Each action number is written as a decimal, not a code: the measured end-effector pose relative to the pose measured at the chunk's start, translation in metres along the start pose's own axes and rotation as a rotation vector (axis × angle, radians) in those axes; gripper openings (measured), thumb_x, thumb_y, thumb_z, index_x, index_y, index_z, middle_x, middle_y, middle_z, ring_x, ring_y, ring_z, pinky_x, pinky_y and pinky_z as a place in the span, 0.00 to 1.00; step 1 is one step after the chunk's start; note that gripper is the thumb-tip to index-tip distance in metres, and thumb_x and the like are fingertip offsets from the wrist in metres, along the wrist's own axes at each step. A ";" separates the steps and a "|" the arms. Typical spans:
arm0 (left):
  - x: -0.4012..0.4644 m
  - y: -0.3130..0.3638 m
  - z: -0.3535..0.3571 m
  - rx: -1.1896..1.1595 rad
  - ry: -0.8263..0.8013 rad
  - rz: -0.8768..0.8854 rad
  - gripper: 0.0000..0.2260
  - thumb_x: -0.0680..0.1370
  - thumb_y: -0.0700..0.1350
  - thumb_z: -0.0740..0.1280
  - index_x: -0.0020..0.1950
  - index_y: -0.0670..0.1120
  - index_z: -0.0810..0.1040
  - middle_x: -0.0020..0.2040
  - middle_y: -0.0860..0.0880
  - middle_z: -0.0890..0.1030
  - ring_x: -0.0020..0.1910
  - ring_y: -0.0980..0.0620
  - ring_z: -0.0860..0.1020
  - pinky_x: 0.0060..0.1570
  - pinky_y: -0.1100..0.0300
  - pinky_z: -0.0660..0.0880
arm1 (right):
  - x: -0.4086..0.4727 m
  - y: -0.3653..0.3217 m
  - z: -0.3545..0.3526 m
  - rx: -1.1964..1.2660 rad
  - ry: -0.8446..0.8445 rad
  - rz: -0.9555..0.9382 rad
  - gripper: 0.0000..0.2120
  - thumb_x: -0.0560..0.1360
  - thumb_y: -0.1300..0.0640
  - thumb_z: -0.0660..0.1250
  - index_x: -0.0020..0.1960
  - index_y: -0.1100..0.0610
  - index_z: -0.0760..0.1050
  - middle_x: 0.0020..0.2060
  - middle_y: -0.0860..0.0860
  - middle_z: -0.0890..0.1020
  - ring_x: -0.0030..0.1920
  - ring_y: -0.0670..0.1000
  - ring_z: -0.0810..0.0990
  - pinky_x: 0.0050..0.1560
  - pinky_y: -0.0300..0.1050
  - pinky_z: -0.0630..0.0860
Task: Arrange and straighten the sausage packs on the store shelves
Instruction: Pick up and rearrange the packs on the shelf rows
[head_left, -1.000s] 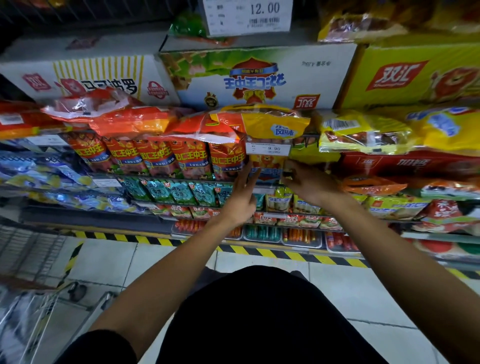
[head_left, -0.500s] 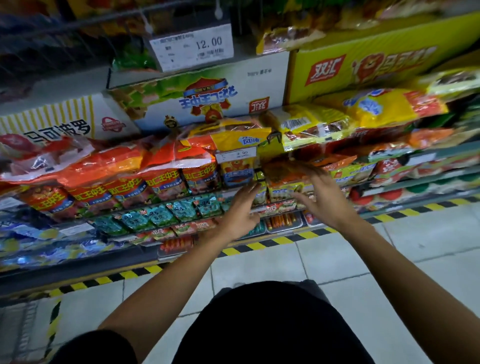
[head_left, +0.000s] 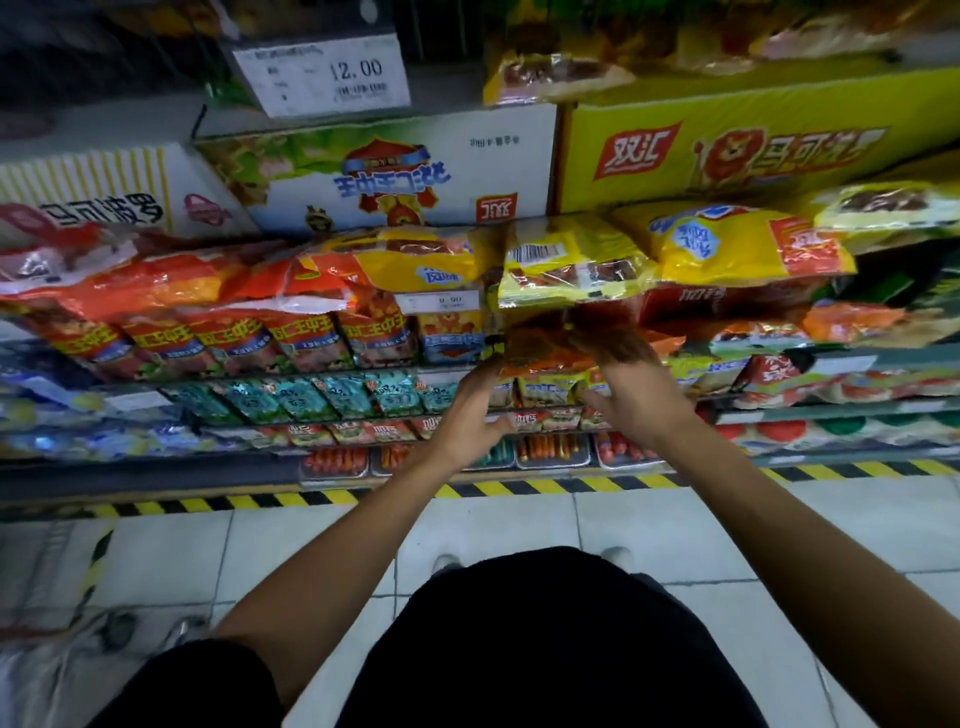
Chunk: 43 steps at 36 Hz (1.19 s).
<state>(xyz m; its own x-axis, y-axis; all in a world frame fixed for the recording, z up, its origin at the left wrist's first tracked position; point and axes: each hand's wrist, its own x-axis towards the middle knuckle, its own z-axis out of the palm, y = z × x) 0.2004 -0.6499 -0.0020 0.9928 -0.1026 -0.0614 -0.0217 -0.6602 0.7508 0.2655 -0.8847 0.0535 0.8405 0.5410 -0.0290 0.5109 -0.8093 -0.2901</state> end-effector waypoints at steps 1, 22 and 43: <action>0.001 0.004 0.004 -0.013 0.010 -0.027 0.33 0.78 0.40 0.73 0.80 0.50 0.63 0.78 0.47 0.66 0.76 0.49 0.64 0.72 0.51 0.67 | 0.002 0.004 -0.001 -0.009 -0.001 -0.022 0.35 0.74 0.51 0.75 0.78 0.52 0.66 0.69 0.58 0.74 0.71 0.64 0.69 0.68 0.59 0.70; 0.019 0.027 0.030 -0.351 0.096 -0.517 0.30 0.81 0.40 0.69 0.80 0.49 0.61 0.77 0.47 0.67 0.68 0.43 0.75 0.59 0.53 0.77 | 0.043 0.004 -0.025 -0.155 -0.259 0.013 0.28 0.79 0.38 0.64 0.76 0.46 0.66 0.73 0.50 0.73 0.71 0.56 0.72 0.67 0.52 0.70; 0.024 0.021 0.011 -0.612 0.237 -0.400 0.34 0.81 0.32 0.63 0.83 0.52 0.55 0.80 0.50 0.64 0.75 0.52 0.66 0.46 0.66 0.73 | 0.084 0.008 -0.024 0.224 -0.277 0.190 0.19 0.85 0.53 0.59 0.74 0.57 0.72 0.62 0.65 0.80 0.60 0.66 0.79 0.55 0.50 0.73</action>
<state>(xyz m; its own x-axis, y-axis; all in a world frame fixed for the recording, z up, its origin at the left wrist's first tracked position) 0.2222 -0.6747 0.0051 0.9115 0.2652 -0.3145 0.3451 -0.0767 0.9354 0.3445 -0.8513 0.0718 0.8203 0.4526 -0.3496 0.2735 -0.8473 -0.4552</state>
